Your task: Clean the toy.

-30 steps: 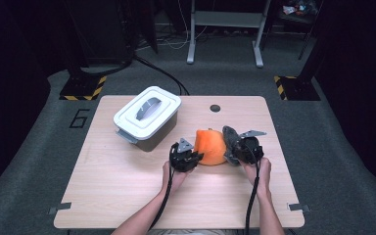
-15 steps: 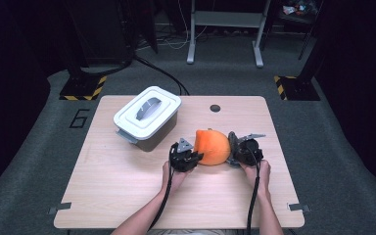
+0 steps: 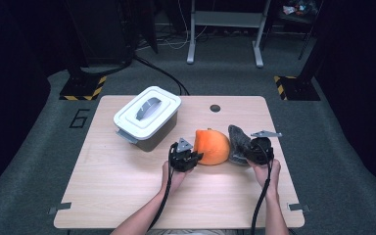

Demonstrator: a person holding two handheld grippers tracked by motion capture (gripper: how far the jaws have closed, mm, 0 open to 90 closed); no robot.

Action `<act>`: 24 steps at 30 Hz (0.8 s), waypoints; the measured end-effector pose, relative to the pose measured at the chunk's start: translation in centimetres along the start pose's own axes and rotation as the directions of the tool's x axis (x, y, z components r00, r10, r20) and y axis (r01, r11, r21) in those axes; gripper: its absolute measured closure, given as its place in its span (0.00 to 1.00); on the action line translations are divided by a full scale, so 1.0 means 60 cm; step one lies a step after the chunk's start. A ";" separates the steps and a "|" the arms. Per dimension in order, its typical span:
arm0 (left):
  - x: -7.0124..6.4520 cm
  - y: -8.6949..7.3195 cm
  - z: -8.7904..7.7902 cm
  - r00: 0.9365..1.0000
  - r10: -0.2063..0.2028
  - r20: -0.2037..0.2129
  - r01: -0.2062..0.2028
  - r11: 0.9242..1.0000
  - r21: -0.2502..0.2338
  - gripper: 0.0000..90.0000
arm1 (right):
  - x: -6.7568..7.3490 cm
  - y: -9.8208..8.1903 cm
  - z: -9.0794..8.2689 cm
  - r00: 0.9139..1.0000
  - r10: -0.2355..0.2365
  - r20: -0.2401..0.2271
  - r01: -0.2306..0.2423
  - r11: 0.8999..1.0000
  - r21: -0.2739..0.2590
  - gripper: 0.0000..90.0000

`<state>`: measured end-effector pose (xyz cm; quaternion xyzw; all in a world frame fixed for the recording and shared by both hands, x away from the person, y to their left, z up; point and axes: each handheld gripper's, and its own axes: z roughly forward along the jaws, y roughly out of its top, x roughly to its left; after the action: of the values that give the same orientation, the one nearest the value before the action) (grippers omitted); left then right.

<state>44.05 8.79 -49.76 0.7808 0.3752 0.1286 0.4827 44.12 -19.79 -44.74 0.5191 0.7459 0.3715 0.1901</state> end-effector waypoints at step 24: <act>0.006 -0.002 -0.002 0.997 0.074 0.034 -0.073 0.997 -0.025 0.53 | 0.086 0.052 0.039 0.991 -0.126 -0.033 0.127 0.992 0.022 0.85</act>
<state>44.17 9.16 -49.85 0.7905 0.3360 0.1371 0.4933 45.64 -13.68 -43.38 0.4671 0.7846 0.3578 0.1951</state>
